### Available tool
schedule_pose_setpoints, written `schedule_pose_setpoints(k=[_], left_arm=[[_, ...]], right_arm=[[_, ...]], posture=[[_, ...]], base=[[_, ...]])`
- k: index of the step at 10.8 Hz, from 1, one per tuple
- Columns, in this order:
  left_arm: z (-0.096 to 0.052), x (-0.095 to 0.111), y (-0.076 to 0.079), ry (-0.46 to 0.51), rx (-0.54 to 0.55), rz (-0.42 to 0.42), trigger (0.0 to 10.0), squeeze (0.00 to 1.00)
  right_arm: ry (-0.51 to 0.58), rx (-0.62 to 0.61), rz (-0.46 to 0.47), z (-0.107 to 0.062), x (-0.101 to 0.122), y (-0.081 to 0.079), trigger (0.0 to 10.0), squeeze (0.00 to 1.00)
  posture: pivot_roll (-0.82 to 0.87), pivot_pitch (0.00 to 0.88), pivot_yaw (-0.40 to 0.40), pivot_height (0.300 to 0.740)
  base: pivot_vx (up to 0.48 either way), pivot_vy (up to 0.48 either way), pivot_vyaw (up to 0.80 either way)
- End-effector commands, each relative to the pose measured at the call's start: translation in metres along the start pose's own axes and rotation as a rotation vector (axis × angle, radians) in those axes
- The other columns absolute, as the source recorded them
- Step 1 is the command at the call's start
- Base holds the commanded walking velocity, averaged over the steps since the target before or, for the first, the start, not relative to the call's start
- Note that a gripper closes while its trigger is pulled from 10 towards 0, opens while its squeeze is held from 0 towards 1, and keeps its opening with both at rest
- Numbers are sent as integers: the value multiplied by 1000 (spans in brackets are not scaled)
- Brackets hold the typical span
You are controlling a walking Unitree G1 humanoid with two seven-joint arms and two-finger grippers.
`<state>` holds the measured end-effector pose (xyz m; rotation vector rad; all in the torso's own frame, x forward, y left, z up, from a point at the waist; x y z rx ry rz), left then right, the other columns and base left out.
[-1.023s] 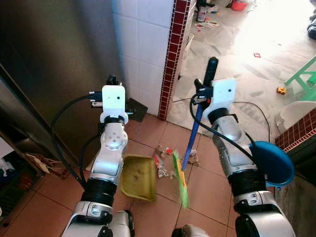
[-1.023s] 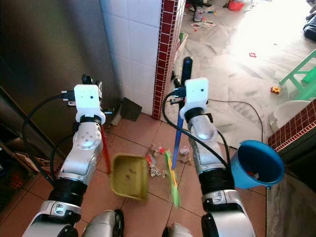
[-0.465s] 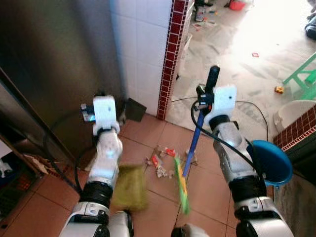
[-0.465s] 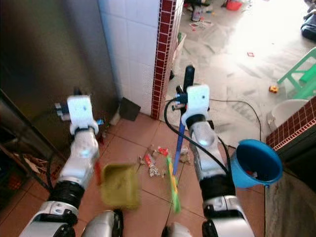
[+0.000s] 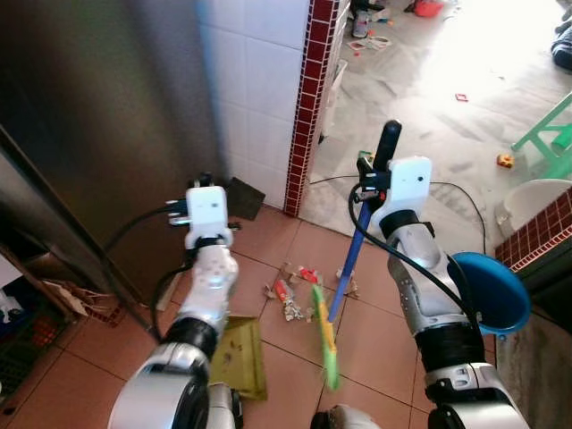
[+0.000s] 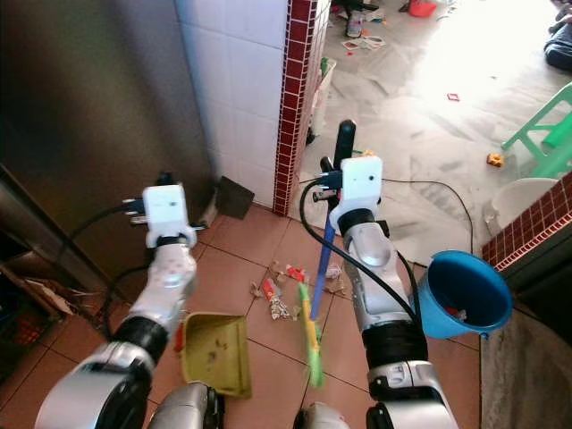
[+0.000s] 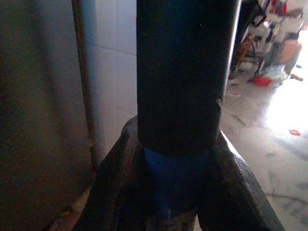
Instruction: Sweep floor
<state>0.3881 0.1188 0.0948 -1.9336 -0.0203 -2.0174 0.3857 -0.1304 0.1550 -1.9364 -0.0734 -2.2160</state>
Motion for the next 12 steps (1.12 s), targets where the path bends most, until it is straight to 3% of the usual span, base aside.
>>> schedule_pose_setpoints(k=[1,4,6,7,9,12], left_arm=[[0,5,7,19,-1,-8,10000,0],[3,10,13,18,-5,-54,10000,0],[-2,15,30,32,-69,-74,10000,0],[-9,9,42,9,-131,-88,10000,0],[-18,-6,52,-44,-201,-73,10000,0],[-15,-7,50,-43,-221,-52,10000,0]], right_arm=[[17,12,38,-1,8,0,10000,0],[-56,139,185,-3,7,-15,10000,0],[-56,202,254,-4,18,-22,10000,0],[-32,260,253,-3,34,-28,10000,0],[96,328,77,7,78,-30,10000,0],[264,271,-86,19,127,-20,10000,0]], posture=[[-104,107,-33,740],[-125,100,-35,740],[-125,99,-32,740],[-126,101,-28,740],[-128,100,-21,740],[-121,97,-15,740]], base=[[0,0,0],[0,0,0],[0,0,0],[0,0,0],[0,0,0],[0,0,0]])
Point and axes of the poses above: a point about 5 cm out from each wrist's last joint towards the gripper, its own z axis pointing out of the wrist towards the gripper, its own x axis along the axis of the wrist's last joint, y = z × x, the point moved 5 cm from there along z, pointing out of the wrist towards the gripper, and after that the axes turned 7 degrees about z, right-handed, at the moved point
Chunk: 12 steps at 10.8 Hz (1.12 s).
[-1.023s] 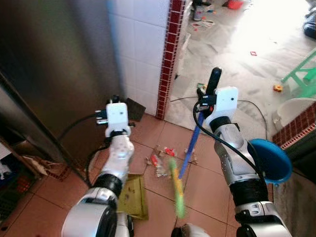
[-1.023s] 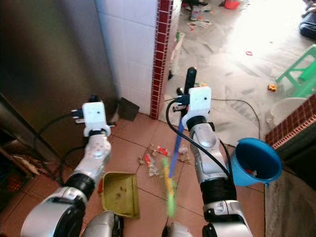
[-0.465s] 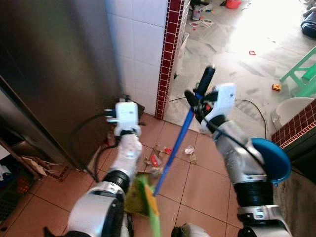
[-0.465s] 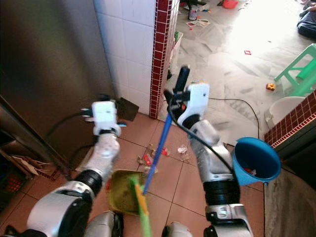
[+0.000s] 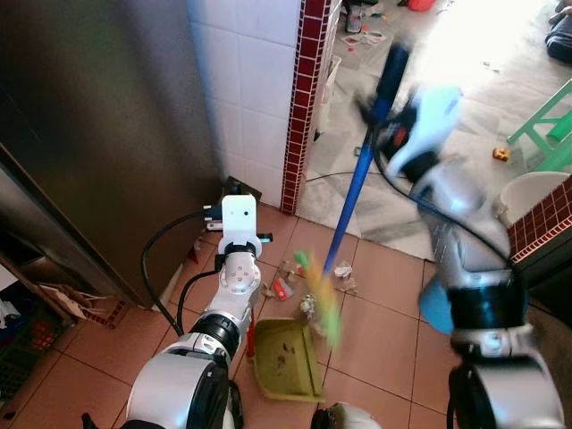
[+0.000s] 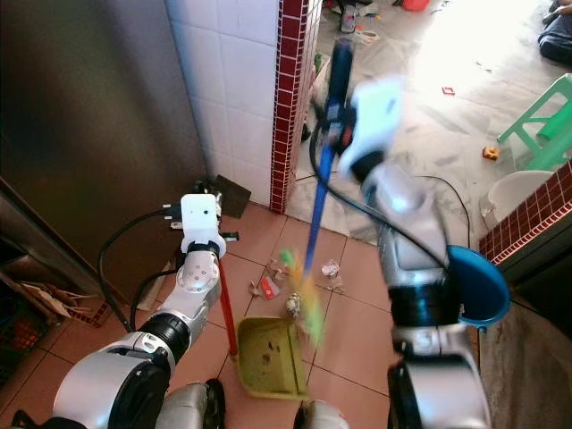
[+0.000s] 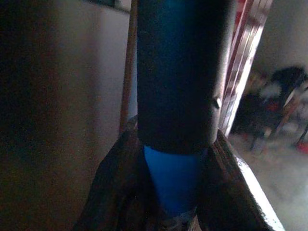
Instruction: Sweep floor
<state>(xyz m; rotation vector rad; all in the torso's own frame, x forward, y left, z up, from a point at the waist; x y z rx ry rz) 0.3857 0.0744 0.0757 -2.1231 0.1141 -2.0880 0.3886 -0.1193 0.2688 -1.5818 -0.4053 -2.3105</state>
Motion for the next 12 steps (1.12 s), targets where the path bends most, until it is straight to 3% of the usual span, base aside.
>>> schedule_pose_setpoints(k=[1,4,6,7,9,12], left_arm=[[0,0,3,-5,-12,18,10000,0],[3,2,-8,10,26,40,10000,0],[4,1,-19,17,49,45,10000,0],[5,2,-28,29,75,59,10000,0],[5,-4,-45,15,140,78,10000,0],[8,-5,-65,6,223,94,10000,0]], right_arm=[[43,-28,-53,0,7,7,10000,0],[-39,-26,-169,-16,-36,-1,10000,0],[-96,-25,-111,-27,-64,-9,10000,0],[-116,-26,-30,-30,-74,-17,10000,0],[-106,7,40,-29,-76,-33,10000,0],[-126,62,166,-27,-74,-45,10000,0]], posture=[[-121,97,-15,740],[-89,101,-17,740],[-77,104,-16,740],[-73,104,-16,740],[-77,99,-13,740],[-83,93,-15,740]], base=[[0,0,0],[0,0,0],[0,0,0],[0,0,0],[0,0,0],[0,0,0]])
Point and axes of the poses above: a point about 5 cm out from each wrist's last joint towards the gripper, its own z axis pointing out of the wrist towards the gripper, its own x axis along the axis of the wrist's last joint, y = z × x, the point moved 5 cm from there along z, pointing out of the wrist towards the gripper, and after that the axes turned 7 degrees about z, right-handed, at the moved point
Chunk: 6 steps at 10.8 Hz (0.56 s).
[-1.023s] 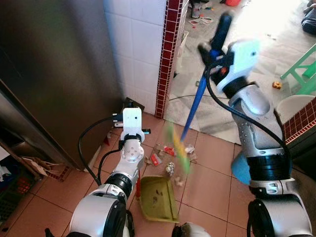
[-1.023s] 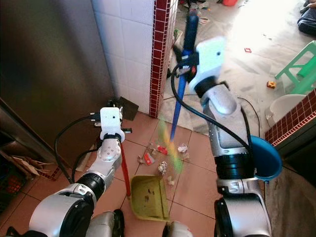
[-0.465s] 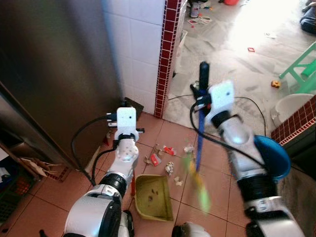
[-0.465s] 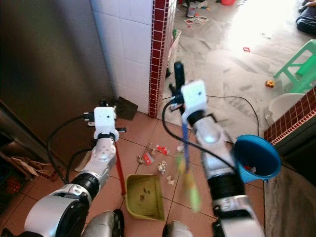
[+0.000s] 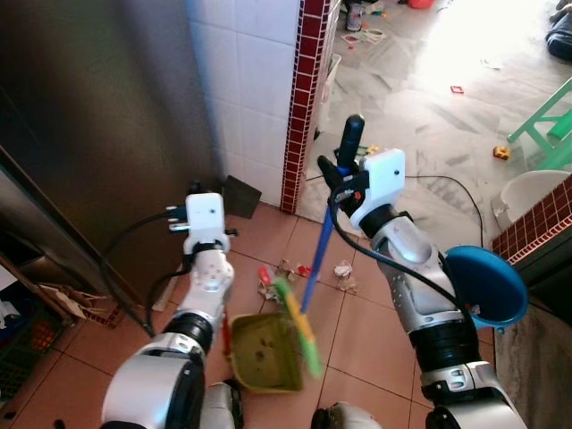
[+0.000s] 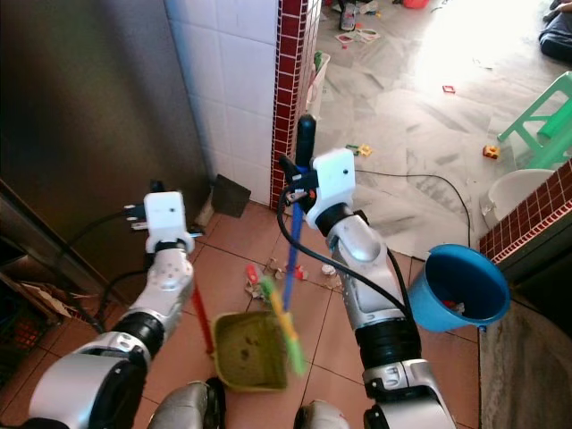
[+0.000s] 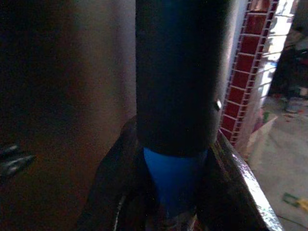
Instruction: Sweep floor
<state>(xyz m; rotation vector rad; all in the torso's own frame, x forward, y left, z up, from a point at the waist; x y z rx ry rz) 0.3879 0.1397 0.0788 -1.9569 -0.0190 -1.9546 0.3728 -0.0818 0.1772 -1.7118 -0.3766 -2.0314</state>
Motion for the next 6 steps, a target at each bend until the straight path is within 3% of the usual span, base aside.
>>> schedule_pose_setpoints(k=[1,2,3,5,6], left_arm=[[1,1,-1,-6,13,14,10000,0],[1,0,0,-5,16,18,10000,0],[0,-1,-2,-8,44,39,10000,0],[-1,-2,-7,-7,83,58,10000,0],[-1,-3,-6,-16,77,45,10000,0]], right_arm=[[48,69,-14,5,22,-7,10000,0],[69,115,-61,8,36,-8,10000,0],[95,124,-188,13,52,-2,10000,0],[68,112,-194,15,48,6,10000,0],[8,145,-152,9,28,-4,10000,0]], posture=[[-82,91,-21,740],[-81,89,-24,740],[-86,85,-34,740],[-83,86,-48,740],[-81,93,-50,740]], base=[[0,0,0],[0,0,0],[0,0,0],[0,0,0],[0,0,0]])
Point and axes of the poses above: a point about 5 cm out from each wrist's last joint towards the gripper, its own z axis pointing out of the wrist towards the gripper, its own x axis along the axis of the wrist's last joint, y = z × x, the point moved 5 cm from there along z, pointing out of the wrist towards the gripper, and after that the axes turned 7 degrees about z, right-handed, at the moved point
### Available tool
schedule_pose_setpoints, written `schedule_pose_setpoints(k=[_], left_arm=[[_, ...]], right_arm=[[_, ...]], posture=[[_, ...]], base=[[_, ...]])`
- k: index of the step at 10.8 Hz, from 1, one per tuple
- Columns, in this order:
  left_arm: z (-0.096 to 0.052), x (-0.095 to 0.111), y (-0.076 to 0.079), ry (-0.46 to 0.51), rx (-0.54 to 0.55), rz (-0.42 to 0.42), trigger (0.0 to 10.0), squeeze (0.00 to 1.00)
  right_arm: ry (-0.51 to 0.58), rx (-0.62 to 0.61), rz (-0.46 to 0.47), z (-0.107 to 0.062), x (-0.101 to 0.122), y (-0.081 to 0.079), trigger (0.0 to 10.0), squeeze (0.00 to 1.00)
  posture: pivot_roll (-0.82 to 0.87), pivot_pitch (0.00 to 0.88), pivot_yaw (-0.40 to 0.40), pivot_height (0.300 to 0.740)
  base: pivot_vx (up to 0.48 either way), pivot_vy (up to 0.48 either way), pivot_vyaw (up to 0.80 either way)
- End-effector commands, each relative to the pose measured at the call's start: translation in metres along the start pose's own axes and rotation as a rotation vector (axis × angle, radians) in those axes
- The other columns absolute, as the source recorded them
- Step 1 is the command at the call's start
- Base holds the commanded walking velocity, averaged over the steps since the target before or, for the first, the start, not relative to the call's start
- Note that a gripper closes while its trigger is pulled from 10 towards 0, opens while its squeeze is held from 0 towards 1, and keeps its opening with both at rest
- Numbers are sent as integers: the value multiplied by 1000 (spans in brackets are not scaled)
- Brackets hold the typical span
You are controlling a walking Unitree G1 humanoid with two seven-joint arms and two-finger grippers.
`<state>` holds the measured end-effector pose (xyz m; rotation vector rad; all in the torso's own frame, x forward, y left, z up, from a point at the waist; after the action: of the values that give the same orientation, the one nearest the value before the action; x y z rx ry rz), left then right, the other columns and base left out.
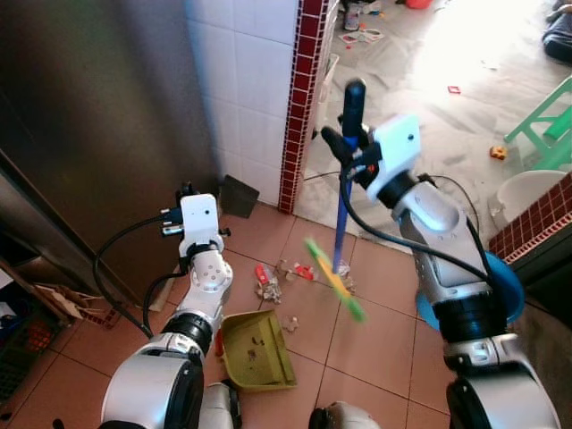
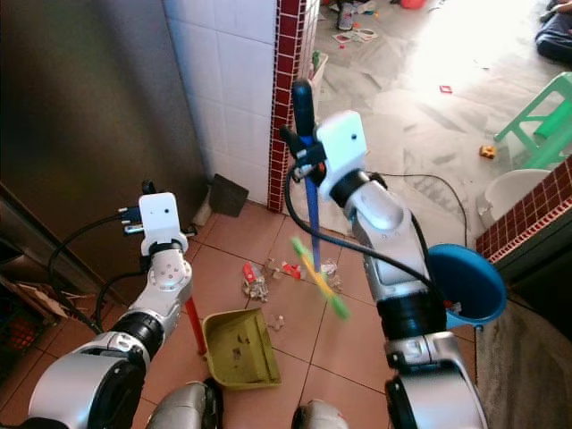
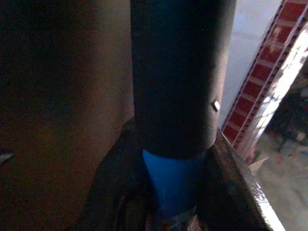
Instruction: Sweep floor
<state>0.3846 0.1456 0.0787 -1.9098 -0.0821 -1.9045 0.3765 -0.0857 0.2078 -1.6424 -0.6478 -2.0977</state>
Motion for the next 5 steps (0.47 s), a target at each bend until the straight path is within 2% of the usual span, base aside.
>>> schedule_pose_setpoints(k=[1,2,3,4,5], left_arm=[[-1,-2,4,-11,-31,12,10000,0],[-2,-1,9,-5,-48,17,10000,0],[-2,-1,10,-6,-51,20,10000,0],[-2,0,11,-6,-59,20,10000,0],[-2,0,13,-6,-71,18,10000,0]], right_arm=[[-17,59,61,1,-5,-17,10000,0],[-24,103,120,1,-6,-29,10000,0],[-11,121,202,2,0,-33,10000,0],[14,119,299,4,9,-30,10000,0],[65,93,413,6,23,-21,10000,0]], posture=[[-83,97,-48,740],[-89,100,-44,740],[-93,100,-40,740],[-94,98,-38,740],[-92,91,-33,740]], base=[[0,0,0],[0,0,0],[0,0,0],[0,0,0],[0,0,0]])
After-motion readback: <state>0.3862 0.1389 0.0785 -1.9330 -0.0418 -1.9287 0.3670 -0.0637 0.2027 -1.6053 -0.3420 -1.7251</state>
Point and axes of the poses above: a point about 5 cm out from each wrist's last joint towards the gripper, its own z axis pointing out of the wrist towards the gripper, its own x axis along the axis of the wrist's last joint, y = z × x, the point moved 5 cm from there along z, pointing out of the wrist towards the gripper, and after that the axes turned 7 degrees about z, right-handed, at the moved point
